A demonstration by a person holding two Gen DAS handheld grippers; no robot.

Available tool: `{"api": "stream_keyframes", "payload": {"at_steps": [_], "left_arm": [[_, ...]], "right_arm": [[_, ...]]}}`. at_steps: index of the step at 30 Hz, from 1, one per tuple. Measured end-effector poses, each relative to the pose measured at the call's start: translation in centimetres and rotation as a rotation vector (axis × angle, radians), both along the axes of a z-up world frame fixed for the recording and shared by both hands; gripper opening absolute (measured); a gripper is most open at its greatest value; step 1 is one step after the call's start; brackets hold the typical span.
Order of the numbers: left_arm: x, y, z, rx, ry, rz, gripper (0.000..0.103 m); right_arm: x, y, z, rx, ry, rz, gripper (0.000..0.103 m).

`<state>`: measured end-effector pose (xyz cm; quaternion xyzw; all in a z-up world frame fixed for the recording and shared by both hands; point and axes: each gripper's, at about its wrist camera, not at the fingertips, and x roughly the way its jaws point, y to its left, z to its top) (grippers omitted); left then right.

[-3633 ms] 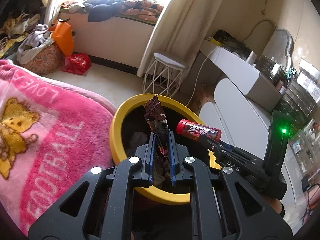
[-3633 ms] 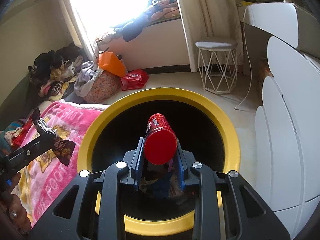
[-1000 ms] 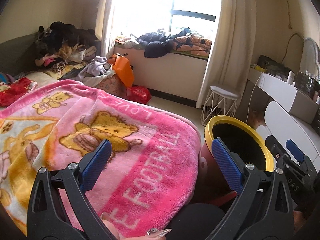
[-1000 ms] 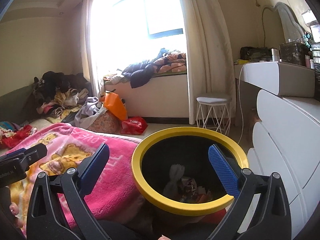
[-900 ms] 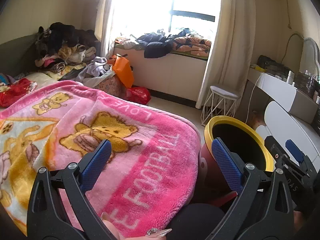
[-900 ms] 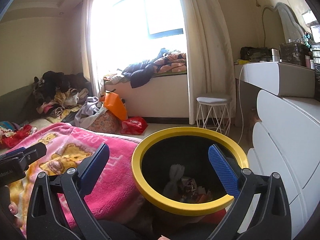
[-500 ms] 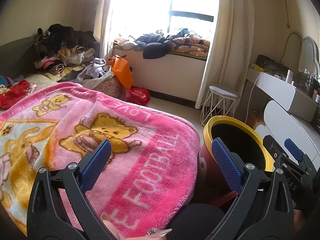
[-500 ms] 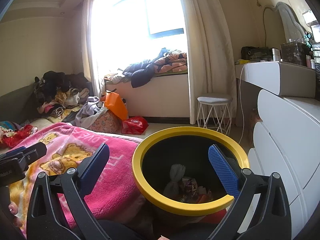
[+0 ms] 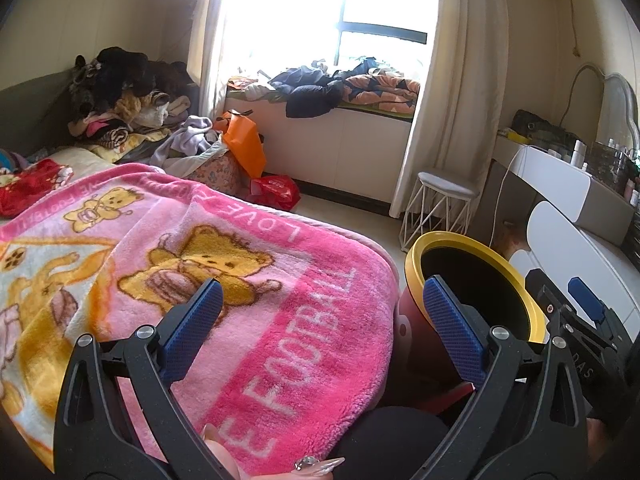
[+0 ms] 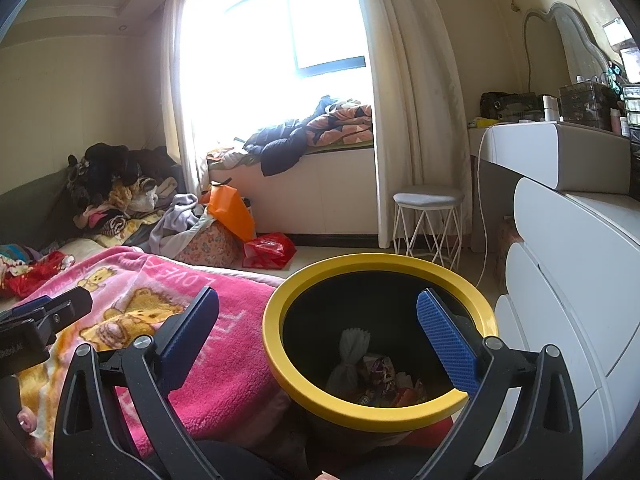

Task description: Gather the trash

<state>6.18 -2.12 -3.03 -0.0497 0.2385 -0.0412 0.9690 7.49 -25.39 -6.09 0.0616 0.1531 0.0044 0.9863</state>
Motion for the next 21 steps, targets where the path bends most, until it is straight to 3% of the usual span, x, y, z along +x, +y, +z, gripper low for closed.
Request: {"api": "stream_keyframes", "payload": {"at_steps": [21], "left_arm": [[-0.09,-0.27,0.01,0.000,-0.003,-0.007,0.092]], "right_arm": [[0.02,-0.20,0.00,0.002,0.000,-0.001,0.097]]}}
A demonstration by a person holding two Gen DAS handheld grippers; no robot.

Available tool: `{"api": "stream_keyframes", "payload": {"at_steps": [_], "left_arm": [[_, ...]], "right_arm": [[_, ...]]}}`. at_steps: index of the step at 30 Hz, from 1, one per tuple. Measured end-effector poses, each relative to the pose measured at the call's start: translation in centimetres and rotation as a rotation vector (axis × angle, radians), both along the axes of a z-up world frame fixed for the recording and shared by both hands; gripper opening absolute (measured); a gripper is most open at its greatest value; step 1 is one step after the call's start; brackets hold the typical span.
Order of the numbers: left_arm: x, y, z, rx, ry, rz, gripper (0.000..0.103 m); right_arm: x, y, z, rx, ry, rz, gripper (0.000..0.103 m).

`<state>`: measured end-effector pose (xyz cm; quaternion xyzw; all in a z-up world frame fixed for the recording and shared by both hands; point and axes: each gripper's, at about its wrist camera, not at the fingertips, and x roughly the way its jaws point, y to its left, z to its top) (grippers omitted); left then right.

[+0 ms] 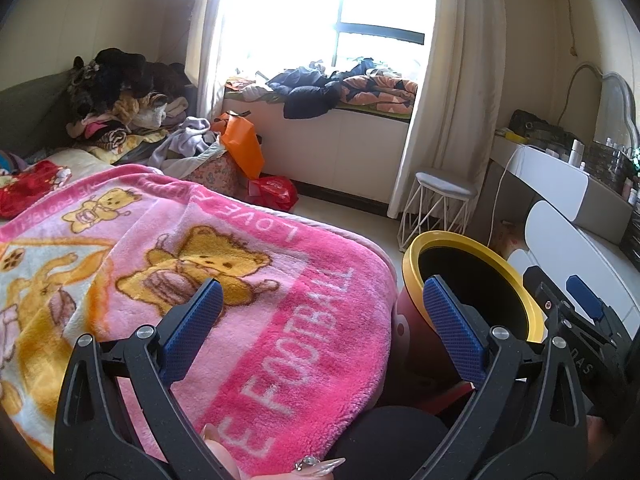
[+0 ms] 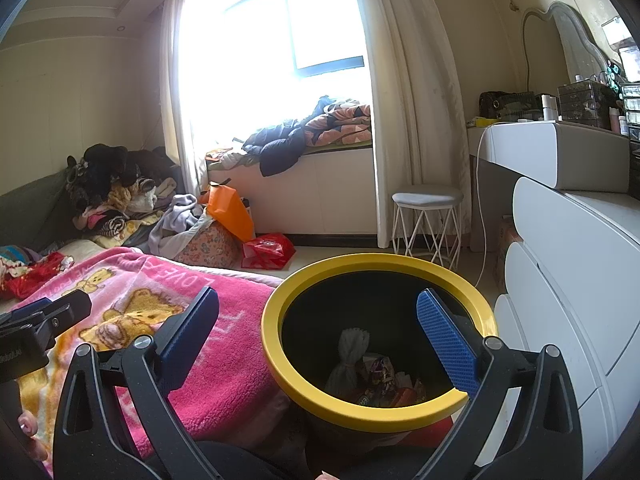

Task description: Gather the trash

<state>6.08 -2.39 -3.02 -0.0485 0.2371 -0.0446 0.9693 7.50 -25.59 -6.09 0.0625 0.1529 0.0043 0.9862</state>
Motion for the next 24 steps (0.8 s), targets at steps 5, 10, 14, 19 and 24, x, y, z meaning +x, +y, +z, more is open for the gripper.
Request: {"api": "stream_keyframes", "payload": {"at_steps": [5,10,14,19,24], "left_arm": [[0.3,0.0,-0.4,-0.019,0.025,-0.016,0.092],[0.2,1.6,-0.5,0.000,0.034,0.080,0.092],[-0.5,7.3,-0.4,-0.034,0.054,0.202,0.092],[-3.2,20.8,-2.6,-0.051,0.167,0.583,0.092],[-7.4,33.8,-7.9,-0.074,0.369,0.927,0.092]], "right_arm": [[0.0,0.0,0.0,0.000,0.000,0.000,0.097],[-0.2,1.0,0.6,-0.042,-0.037,0.013,0.097],[0.4,4.7,2.4,-0.019,-0.061,0.136,0.097],[3.5,17.9,1.9,-0.006,0.118,0.578,0.097],[3.0,34.1,-4.4,-0.162,0.391,0.977,0.097]]}}
